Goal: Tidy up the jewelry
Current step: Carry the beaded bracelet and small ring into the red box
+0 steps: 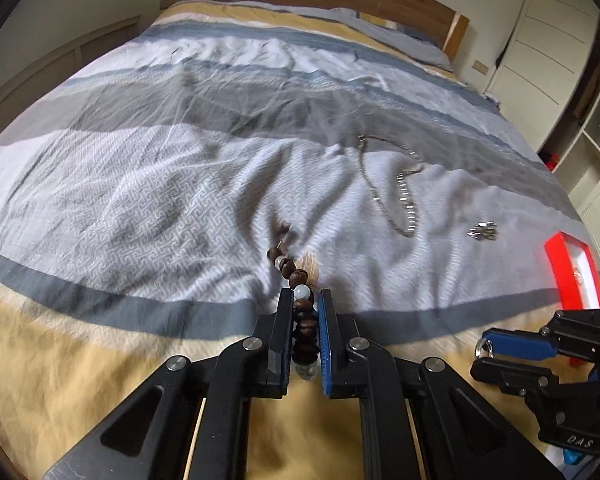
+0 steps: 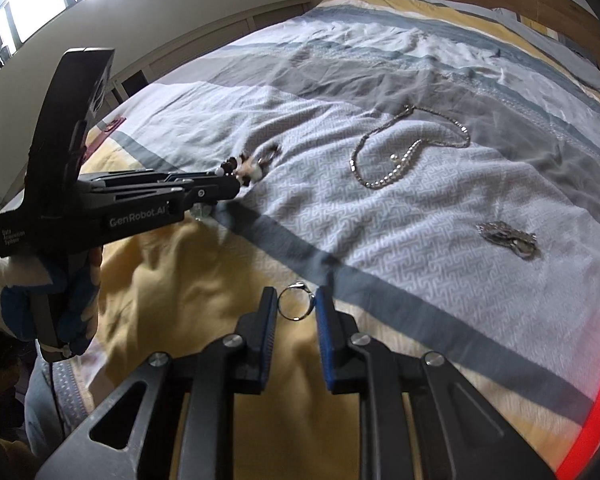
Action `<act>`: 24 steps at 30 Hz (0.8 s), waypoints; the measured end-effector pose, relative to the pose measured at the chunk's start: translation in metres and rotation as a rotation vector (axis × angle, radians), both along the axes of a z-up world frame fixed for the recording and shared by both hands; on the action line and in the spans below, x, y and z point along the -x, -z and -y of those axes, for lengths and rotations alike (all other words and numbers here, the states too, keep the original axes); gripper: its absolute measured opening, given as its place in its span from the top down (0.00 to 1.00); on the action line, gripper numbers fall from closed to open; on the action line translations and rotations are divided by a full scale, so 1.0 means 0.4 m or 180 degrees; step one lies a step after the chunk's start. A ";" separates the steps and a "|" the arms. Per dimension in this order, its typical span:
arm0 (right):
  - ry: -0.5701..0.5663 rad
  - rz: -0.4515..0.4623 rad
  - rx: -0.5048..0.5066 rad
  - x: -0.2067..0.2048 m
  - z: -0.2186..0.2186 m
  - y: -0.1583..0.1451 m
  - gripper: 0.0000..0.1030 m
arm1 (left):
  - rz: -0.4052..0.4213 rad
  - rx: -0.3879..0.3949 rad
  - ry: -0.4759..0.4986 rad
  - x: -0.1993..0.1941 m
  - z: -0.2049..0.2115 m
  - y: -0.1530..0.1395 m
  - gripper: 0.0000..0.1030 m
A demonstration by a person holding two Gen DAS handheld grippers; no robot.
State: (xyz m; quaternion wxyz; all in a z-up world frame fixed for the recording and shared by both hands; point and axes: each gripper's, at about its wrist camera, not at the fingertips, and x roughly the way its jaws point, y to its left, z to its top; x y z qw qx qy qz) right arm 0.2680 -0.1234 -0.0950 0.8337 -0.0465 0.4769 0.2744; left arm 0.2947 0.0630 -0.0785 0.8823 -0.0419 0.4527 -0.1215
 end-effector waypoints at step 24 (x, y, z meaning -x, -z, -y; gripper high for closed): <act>0.0781 0.0648 -0.0141 0.295 0.353 -0.256 0.82 | 0.0603 0.0070 0.0874 0.235 0.382 -0.283 0.89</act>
